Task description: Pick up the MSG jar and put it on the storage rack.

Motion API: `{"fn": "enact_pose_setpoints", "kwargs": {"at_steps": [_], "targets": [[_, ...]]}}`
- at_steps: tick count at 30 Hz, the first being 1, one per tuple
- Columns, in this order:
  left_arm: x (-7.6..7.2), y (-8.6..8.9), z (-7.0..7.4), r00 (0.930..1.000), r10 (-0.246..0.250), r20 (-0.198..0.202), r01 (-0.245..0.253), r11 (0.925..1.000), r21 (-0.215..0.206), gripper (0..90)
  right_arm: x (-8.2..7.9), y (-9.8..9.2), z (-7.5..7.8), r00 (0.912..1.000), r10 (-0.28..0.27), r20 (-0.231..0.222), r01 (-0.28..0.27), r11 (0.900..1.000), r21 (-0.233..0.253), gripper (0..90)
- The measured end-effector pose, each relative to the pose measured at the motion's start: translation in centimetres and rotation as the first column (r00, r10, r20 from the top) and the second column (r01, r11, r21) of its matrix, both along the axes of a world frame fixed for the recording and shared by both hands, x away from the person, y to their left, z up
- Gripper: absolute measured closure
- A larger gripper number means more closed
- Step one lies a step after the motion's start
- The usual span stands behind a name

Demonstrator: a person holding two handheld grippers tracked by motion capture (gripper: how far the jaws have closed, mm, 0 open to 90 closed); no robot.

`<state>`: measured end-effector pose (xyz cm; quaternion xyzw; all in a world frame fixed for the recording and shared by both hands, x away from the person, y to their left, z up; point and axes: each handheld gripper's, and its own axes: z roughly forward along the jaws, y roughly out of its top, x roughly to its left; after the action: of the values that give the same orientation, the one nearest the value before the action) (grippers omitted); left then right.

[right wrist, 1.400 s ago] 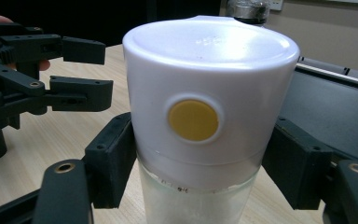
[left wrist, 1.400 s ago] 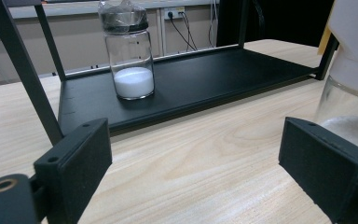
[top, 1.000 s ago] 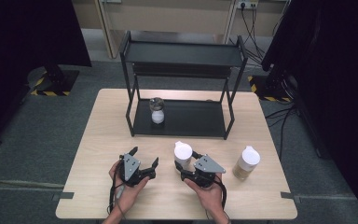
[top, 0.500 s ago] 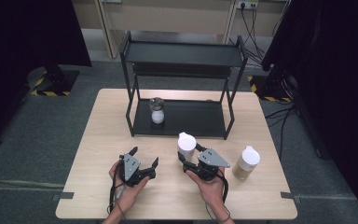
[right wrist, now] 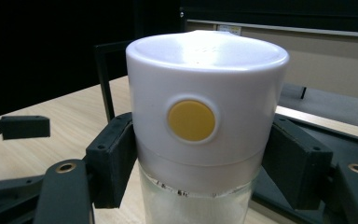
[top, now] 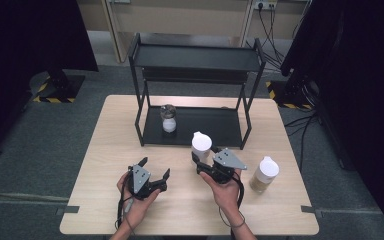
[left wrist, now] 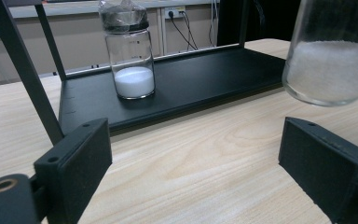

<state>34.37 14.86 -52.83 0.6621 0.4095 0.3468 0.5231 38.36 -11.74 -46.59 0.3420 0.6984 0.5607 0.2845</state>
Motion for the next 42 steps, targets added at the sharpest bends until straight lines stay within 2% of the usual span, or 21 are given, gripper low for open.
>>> {"fn": "enact_pose_setpoints", "kwargs": {"at_steps": [18,42], "targets": [[0.0,0.0,0.0,1.0,0.0,-0.002,0.0,1.0,0.0,8.9,3.1,0.8,1.4,0.9993,-0.038,0.004,0.038,0.999,0.008,30.5],[0.0,0.0,0.0,1.0,-0.002,-0.003,0.002,1.0,0.001,8.9,6.8,1.1,1.4,0.994,-0.105,-0.029,0.106,0.994,0.012,30.4]]}}
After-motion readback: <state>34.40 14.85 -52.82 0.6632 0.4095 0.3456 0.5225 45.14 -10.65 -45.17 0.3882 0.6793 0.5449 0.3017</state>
